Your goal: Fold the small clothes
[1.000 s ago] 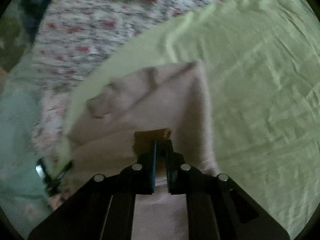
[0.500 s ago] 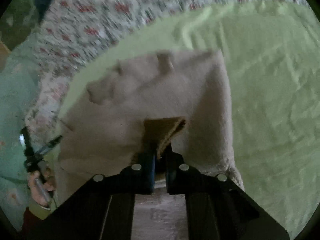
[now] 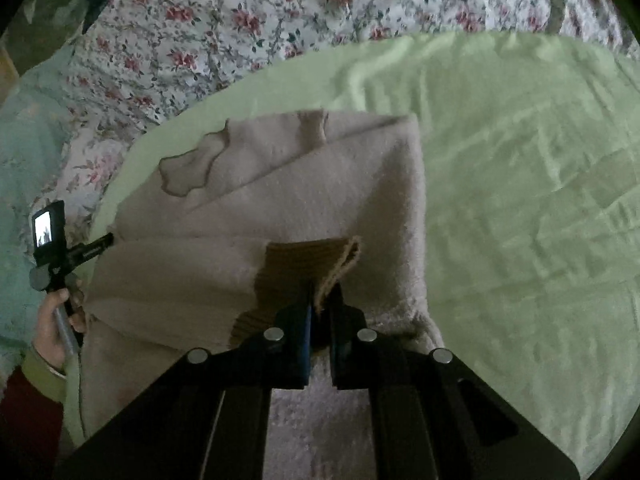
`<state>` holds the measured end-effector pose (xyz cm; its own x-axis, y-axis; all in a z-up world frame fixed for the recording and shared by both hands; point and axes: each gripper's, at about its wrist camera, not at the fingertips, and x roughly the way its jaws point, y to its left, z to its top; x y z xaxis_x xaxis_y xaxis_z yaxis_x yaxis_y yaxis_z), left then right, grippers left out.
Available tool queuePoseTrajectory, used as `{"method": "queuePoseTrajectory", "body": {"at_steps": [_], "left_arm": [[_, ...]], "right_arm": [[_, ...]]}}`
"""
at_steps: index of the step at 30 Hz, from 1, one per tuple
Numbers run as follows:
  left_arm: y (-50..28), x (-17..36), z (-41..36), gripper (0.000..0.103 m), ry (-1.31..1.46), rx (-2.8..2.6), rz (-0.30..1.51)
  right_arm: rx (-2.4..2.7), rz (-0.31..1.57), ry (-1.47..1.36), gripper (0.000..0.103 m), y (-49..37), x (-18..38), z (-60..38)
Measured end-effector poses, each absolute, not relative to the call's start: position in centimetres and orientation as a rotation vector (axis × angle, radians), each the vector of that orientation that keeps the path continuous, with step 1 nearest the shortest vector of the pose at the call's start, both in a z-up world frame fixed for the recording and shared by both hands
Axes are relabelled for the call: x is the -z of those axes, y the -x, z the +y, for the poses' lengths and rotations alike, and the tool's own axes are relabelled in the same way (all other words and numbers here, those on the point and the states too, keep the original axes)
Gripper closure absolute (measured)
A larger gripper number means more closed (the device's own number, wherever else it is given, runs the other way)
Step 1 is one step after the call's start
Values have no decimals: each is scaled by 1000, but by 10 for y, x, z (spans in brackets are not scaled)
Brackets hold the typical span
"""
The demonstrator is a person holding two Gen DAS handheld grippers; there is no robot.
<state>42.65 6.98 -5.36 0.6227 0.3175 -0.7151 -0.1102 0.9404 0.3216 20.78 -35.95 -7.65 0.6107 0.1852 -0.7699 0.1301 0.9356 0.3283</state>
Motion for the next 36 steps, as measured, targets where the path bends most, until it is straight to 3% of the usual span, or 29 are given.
{"method": "queuePoseTrajectory", "body": {"at_steps": [4,6,8,10,20,36], "left_arm": [[-426,49,73,9,-243,-259,870],[-420,42,80,14,-209,-246,877],[-404,35,89,20,-164,-217,903],[-381,27,97,20,-107,-167,913],[-211,-3,111,18,89,189,909],[-36,70,108,17,261,452,1159]], "right_arm": [[-47,989,-376,91,-215,89,-359],[-18,968,-409,80,-210,85,-365],[25,908,-430,62,-199,73,-373],[28,867,-452,56,-190,64,-376],[-63,898,-512,49,-124,61,-371],[-129,940,-564,43,33,72,-389]]}}
